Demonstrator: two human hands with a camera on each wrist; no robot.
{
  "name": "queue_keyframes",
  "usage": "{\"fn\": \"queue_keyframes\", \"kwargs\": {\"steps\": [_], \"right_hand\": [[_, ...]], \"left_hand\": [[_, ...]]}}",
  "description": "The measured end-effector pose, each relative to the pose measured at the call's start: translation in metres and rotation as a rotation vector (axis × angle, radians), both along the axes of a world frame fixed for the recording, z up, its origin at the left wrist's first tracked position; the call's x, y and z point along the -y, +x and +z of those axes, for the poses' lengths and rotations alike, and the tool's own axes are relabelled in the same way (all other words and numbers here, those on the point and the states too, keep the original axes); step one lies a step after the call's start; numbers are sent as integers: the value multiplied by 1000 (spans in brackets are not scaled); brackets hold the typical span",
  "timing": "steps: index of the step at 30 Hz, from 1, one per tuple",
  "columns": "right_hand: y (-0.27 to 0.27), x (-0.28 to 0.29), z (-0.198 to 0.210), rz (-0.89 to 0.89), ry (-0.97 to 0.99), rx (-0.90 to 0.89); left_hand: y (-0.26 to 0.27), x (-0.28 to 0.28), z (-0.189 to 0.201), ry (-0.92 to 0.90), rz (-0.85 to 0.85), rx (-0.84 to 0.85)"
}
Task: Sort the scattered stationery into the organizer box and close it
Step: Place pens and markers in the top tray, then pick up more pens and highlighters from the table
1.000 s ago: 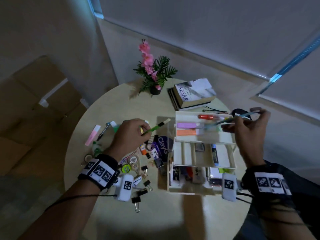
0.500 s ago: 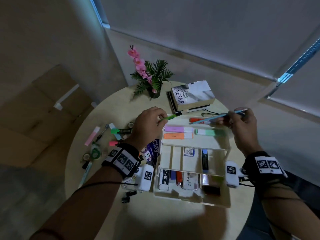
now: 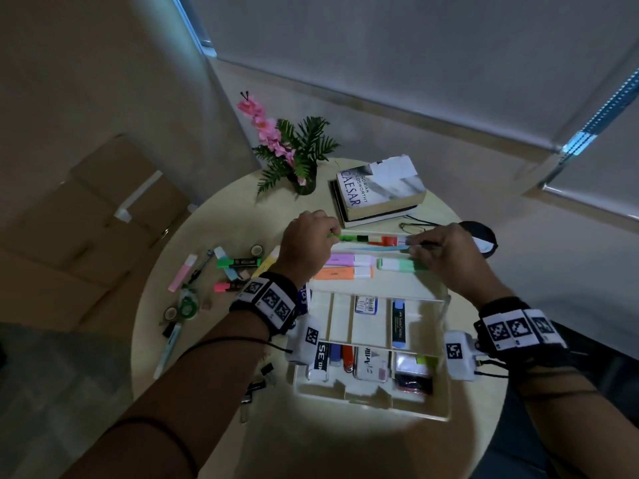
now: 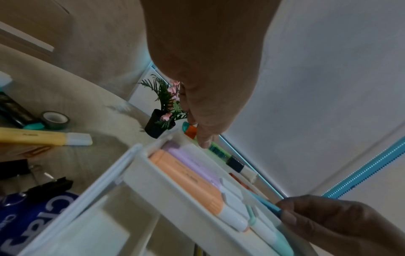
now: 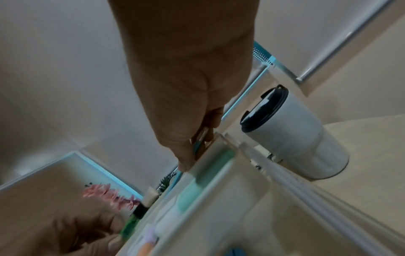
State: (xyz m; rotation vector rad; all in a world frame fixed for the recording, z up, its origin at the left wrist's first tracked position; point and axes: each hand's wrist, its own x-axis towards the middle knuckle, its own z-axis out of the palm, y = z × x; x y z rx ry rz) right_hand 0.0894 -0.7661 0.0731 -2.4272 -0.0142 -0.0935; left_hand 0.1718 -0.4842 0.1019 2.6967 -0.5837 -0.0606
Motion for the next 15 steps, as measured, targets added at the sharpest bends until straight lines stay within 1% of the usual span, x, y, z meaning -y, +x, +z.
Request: {"fn": "queue_keyframes", "kwargs": {"steps": [2, 3, 4, 8, 15], "right_hand": [[-3, -3, -3, 23, -171, 72], [-5, -6, -5, 19, -214, 86], [-7, -7, -6, 13, -220, 85], [-16, -9, -15, -30, -120, 118], [-23, -7, -18, -42, -158, 121]], "left_hand": [[0, 3, -4, 30, -7, -15], [0, 4, -4, 38, -8, -23], [0, 4, -5, 42, -9, -27], [1, 6, -3, 53, -14, -29], [5, 10, -2, 113, -18, -2]]}}
